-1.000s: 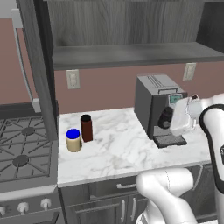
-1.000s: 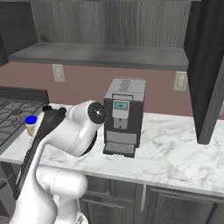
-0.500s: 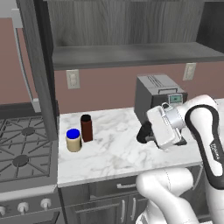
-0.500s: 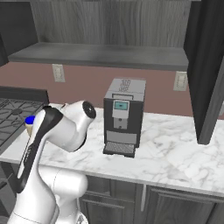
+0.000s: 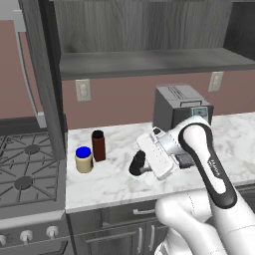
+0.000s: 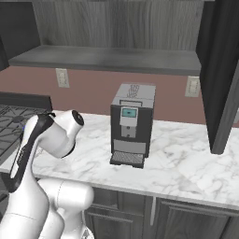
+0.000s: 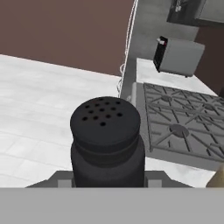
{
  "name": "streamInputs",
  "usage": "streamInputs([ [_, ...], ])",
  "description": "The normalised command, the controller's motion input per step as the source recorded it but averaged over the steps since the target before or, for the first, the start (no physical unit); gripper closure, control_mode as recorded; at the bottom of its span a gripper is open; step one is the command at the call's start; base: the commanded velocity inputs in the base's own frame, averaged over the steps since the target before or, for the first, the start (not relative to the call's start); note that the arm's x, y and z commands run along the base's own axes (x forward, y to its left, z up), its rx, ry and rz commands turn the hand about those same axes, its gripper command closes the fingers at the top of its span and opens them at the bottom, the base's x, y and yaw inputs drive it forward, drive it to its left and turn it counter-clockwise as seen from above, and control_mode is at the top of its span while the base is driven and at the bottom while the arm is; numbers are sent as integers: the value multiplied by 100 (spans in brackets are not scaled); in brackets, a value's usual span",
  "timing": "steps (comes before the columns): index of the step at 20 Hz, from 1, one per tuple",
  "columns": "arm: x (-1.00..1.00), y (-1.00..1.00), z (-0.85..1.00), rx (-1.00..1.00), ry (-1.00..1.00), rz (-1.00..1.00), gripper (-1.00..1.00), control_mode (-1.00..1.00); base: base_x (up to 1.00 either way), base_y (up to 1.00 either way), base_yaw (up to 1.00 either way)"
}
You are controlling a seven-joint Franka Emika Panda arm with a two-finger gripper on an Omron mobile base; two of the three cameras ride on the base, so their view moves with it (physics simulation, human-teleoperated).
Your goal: Collect the paprika, mayonnaise, and shaker from the cabinet and place them next to the stove.
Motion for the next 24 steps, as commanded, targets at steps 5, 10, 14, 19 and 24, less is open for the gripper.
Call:
streamInputs([
  [5,39,84,-30,-4,5,0,100,-100,0,0,0],
  [10,46,60,-27,-2,8,0,100,-100,0,0,0],
  [14,37,41,-31,-2,5,0,100,-100,0,0,0],
  [19,37,17,-39,0,0,0,100,-100,0,0,0],
  [24,29,1,-32,0,0,0,100,-100,0,0,0],
])
